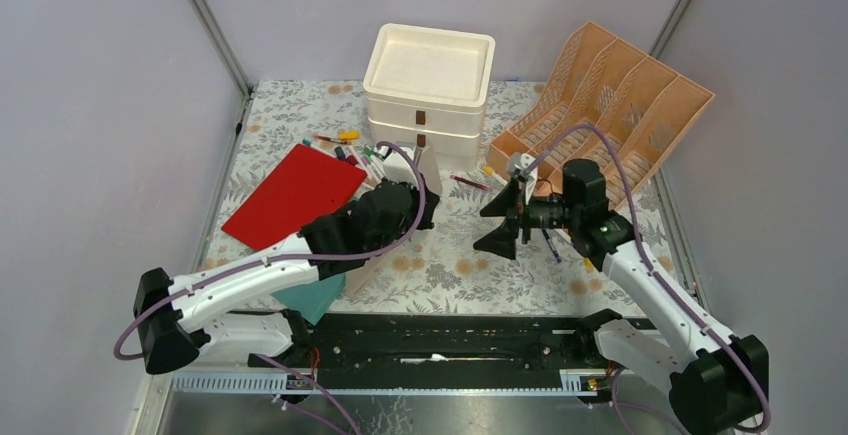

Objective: Organize the desk
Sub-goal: Pick up the folder from the center of the board.

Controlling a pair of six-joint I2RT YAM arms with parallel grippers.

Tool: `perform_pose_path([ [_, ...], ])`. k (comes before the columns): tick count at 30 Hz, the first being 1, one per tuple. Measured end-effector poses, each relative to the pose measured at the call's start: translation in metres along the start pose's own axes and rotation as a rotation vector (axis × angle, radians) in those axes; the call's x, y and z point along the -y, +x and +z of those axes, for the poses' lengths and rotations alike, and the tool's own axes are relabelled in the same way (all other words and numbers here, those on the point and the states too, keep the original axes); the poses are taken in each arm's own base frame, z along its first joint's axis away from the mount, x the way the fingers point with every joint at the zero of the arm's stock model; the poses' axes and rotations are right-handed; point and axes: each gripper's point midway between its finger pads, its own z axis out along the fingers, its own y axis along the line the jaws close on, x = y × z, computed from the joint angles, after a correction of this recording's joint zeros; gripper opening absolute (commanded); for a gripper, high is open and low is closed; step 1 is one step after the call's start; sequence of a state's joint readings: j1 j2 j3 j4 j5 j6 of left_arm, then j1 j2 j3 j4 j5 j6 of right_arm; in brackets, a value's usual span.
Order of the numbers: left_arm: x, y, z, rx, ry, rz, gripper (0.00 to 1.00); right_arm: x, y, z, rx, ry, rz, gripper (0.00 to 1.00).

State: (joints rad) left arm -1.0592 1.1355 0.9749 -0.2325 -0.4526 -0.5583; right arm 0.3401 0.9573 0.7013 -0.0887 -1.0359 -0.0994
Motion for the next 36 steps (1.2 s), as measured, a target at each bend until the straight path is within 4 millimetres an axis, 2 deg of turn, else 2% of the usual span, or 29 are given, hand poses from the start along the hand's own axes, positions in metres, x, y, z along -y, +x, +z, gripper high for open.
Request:
perform_pose_path([
  [4, 0.006, -0.002, 0.009, 0.018, -0.001, -0.053, 0.00, -0.004, -0.001, 0.019, 0.025, -0.018, 0.028, 1.00],
  [10, 0.018, -0.005, 0.029, 0.044, -0.018, -0.121, 0.00, 0.003, 0.003, 0.043, 0.056, 0.000, 0.115, 1.00],
  [14, 0.023, -0.003, 0.039, 0.055, -0.035, -0.159, 0.00, 0.010, -0.007, 0.056, 0.118, 0.036, 0.138, 1.00],
  [17, 0.026, -0.003, 0.045, 0.065, -0.051, -0.190, 0.00, 0.020, -0.012, 0.062, 0.166, 0.085, 0.169, 1.00],
  [22, 0.033, -0.009, 0.052, 0.096, -0.054, -0.257, 0.00, 0.043, -0.005, 0.069, 0.196, 0.200, 0.303, 1.00],
  [27, 0.042, -0.017, 0.058, 0.119, -0.049, -0.317, 0.00, 0.050, -0.005, 0.068, 0.232, 0.243, 0.371, 0.99],
  [36, 0.053, -0.025, 0.069, 0.145, -0.047, -0.385, 0.00, 0.057, -0.009, 0.062, 0.273, 0.304, 0.394, 0.71],
])
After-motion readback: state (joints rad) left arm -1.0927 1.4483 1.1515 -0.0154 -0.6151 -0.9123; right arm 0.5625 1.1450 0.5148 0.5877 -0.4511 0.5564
